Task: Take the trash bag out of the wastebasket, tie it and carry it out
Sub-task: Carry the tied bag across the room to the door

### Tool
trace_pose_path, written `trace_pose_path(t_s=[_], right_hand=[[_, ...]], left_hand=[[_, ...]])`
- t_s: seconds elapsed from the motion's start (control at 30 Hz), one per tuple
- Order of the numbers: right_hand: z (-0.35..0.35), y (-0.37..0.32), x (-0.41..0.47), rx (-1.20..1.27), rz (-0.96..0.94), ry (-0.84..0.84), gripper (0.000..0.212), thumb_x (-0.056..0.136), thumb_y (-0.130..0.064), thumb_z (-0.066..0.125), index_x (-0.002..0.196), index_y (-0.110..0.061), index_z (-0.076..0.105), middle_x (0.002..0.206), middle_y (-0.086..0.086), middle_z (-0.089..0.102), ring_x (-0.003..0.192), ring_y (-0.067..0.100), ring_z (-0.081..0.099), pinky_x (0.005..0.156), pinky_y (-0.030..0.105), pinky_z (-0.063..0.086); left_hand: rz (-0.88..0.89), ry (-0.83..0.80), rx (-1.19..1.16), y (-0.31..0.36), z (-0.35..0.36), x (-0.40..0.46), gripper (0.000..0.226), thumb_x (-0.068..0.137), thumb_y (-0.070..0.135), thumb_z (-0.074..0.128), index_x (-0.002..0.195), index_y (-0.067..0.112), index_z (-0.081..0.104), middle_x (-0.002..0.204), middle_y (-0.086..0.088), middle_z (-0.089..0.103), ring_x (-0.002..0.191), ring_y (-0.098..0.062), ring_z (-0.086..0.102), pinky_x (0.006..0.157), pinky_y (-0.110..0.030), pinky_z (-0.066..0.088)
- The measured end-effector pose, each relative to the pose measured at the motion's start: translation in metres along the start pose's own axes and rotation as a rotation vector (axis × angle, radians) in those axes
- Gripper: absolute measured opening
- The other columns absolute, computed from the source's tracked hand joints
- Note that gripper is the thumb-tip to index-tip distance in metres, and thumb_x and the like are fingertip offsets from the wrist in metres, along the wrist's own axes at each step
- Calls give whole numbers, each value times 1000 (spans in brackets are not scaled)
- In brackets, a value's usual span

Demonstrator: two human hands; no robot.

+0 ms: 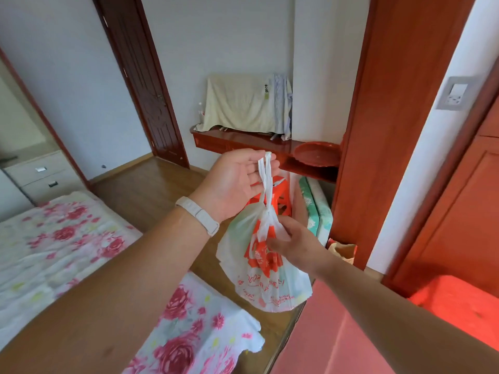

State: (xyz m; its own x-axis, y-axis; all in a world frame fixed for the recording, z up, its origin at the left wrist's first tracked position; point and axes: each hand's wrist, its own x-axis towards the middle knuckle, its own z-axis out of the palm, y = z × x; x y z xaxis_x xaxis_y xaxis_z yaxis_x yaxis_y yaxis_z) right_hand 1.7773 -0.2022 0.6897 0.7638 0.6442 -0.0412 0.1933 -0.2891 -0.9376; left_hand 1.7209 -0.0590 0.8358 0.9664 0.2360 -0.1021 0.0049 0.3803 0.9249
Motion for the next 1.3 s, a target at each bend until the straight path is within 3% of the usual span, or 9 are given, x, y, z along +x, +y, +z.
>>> trace_pose_path(t_s=[0.13,0.27,0.47,0.67,0.8,0.97,1.07,1.2,1.3], right_hand=[[-9,1,69,-8,32,24,27,86,-31,72,110,-39,63,99,-15,74,87,2,72,72,15,55],[-17,-11,135,-7,61,7,28,86,-35,73,112,-39,64,101,-15,74,90,3,72,78,21,57],[-34,-26,224,-22,24,75,31,84,-35,74,112,-40,63,100,-16,73,89,4,72,83,28,58],[-52,-33,311,-45,1,71,34,84,-42,70,116,-41,59,104,-18,71,93,5,70,86,30,57],[-60,-24,366,-50,0,3,31,88,-38,68,117,-40,57,104,-20,69,91,2,69,74,17,54],[-70,-3,449,-53,-12,-75,28,86,-31,69,109,-41,56,98,-18,68,90,6,68,82,25,56],[-77,3,498,-68,-22,-158,39,79,-37,69,117,-38,59,102,-15,72,93,5,69,90,36,57],[-90,-4,560,-108,-62,-283,45,79,-44,67,122,-39,55,106,-16,71,95,5,69,93,38,55],[-92,-14,600,-122,-109,-356,46,84,-41,67,127,-36,52,109,-14,69,95,6,68,89,33,56]], left_hand=[[-25,-45,-8,5,-18,68,42,88,18,53,122,-5,61,115,-19,68,116,-30,63,100,-39,48],[-32,-68,-8,30,-40,129,35,88,18,54,115,-1,65,111,-16,69,114,-28,64,101,-39,47],[4,-93,-5,68,-61,207,40,88,18,52,121,-3,61,111,-16,67,115,-29,63,102,-40,46],[29,-95,6,90,-65,282,43,89,17,51,125,-7,57,110,-16,68,108,-27,65,94,-33,50],[28,-28,18,91,-78,339,46,88,19,53,126,-6,57,112,-15,68,113,-27,64,101,-38,46],[34,79,21,87,-99,414,48,80,22,60,121,-3,61,111,-15,70,109,-25,67,102,-39,46],[46,151,1,91,-107,454,51,74,25,64,117,-2,65,111,-15,71,109,-26,67,103,-40,46],[70,243,13,106,-117,499,50,74,24,65,116,-3,66,108,-14,73,112,-28,66,107,-43,42],[112,316,20,119,-125,521,32,78,21,62,102,2,71,100,-11,74,110,-28,66,109,-44,40]])
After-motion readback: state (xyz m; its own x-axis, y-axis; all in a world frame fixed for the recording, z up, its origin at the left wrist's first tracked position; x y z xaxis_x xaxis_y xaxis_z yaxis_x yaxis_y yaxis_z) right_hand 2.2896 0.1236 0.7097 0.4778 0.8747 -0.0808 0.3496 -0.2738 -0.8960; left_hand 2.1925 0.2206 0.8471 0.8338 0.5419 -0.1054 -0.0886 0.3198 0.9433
